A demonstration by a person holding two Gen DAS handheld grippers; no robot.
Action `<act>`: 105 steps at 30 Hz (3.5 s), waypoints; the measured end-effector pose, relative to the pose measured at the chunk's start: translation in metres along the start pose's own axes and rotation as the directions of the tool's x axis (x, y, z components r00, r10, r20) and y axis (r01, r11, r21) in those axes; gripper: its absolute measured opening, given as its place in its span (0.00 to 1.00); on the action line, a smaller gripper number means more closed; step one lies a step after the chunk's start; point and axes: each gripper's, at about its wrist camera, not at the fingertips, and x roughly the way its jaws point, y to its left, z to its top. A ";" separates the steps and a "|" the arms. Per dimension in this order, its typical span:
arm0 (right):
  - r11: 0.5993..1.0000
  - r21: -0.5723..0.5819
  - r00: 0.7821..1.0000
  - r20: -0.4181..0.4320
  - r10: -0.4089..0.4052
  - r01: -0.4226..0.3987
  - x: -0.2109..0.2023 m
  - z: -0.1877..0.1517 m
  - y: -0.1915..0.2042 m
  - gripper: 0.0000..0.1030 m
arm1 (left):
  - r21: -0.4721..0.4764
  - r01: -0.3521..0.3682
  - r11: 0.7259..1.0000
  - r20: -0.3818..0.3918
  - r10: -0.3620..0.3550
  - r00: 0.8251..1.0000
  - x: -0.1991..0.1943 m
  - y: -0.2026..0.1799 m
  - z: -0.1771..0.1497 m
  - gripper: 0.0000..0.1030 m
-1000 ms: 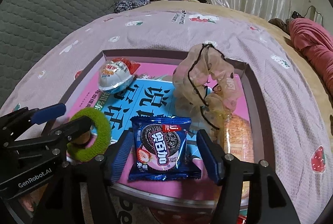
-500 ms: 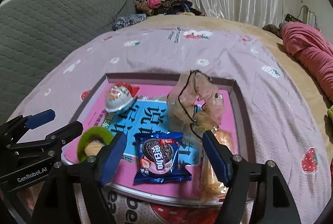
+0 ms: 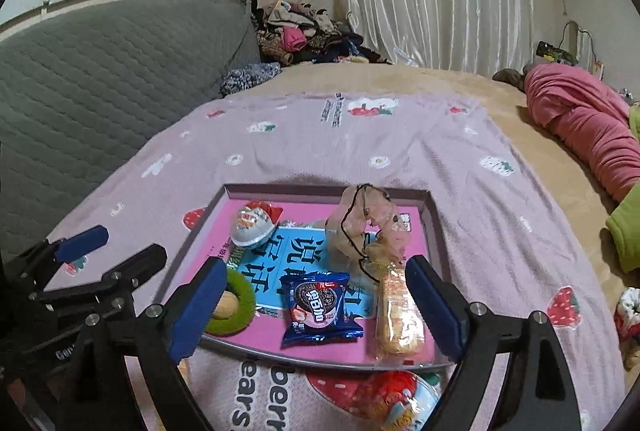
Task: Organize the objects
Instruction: 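Open both tools and withdraw them from the tray, then approach the biscuit pack with the left tool while the right tool approaches the chocolate egg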
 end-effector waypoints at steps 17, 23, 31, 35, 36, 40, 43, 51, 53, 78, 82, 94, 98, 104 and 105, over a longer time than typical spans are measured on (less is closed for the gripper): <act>0.998 -0.047 0.998 0.046 -0.050 0.052 -0.105 0.010 0.015 0.98 | -0.077 -0.009 0.997 0.011 0.010 1.000 -0.094 0.017 -0.014 0.82; 0.998 -0.036 0.997 0.059 -0.040 0.042 -0.142 0.009 0.020 0.99 | -0.077 -0.018 0.997 0.036 0.021 0.999 -0.136 0.018 -0.008 0.82; 0.999 -0.034 0.996 0.078 -0.031 0.034 -0.182 0.004 0.025 0.99 | -0.067 -0.017 0.998 0.063 0.022 0.998 -0.184 0.015 -0.004 0.82; 0.999 -0.034 0.995 0.092 -0.036 0.039 -0.201 0.003 0.025 0.99 | -0.058 -0.017 0.998 0.077 0.021 0.997 -0.206 0.012 -0.005 0.82; 0.999 -0.036 0.995 0.094 -0.037 0.040 -0.204 0.003 0.026 0.99 | -0.056 -0.016 0.998 0.079 0.020 0.997 -0.210 0.010 -0.005 0.82; 0.998 -0.040 0.993 0.106 -0.045 0.049 -0.219 0.002 0.027 0.99 | -0.051 -0.012 0.999 0.091 0.016 0.996 -0.228 0.007 -0.007 0.82; 0.998 -0.039 0.992 0.115 -0.048 0.053 -0.229 0.000 0.026 0.99 | -0.049 -0.009 0.999 0.096 0.014 0.995 -0.237 0.003 -0.008 0.82; 0.997 -0.041 0.990 0.129 -0.054 0.060 -0.251 -0.005 0.025 0.99 | -0.038 -0.006 0.999 0.108 0.010 0.994 -0.255 -0.004 -0.012 0.82; 0.997 -0.041 0.990 0.132 -0.057 0.063 -0.254 -0.007 0.024 0.99 | -0.035 -0.007 0.999 0.106 0.010 0.994 -0.258 -0.006 -0.013 0.82; 0.996 -0.053 0.997 -0.001 -0.074 0.073 -0.225 -0.064 0.003 0.99 | -0.004 -0.008 1.000 -0.056 0.008 0.998 -0.211 -0.025 -0.066 0.82; 0.996 -0.054 0.997 -0.035 -0.076 0.074 -0.214 -0.076 -0.001 0.99 | 0.005 -0.006 1.000 -0.087 0.006 0.996 -0.199 -0.027 -0.076 0.82; 0.995 -0.063 0.991 -0.105 -0.078 0.072 -0.185 -0.098 -0.006 0.99 | 0.010 -0.014 1.000 -0.179 0.016 0.984 -0.161 -0.030 -0.102 0.82; 0.996 -0.059 0.990 -0.121 -0.076 0.069 -0.176 -0.103 -0.008 0.99 | 0.004 -0.014 1.000 -0.198 0.015 0.980 -0.151 -0.029 -0.106 0.82; 0.996 -0.059 0.987 -0.144 -0.078 0.070 -0.161 -0.108 -0.010 0.99 | 0.004 -0.015 1.000 -0.218 0.015 0.976 -0.137 -0.030 -0.110 0.82; 0.996 -0.058 0.986 -0.147 -0.078 0.070 -0.159 -0.108 -0.011 0.99 | 0.004 -0.014 1.000 -0.222 0.015 0.975 -0.134 -0.031 -0.111 0.82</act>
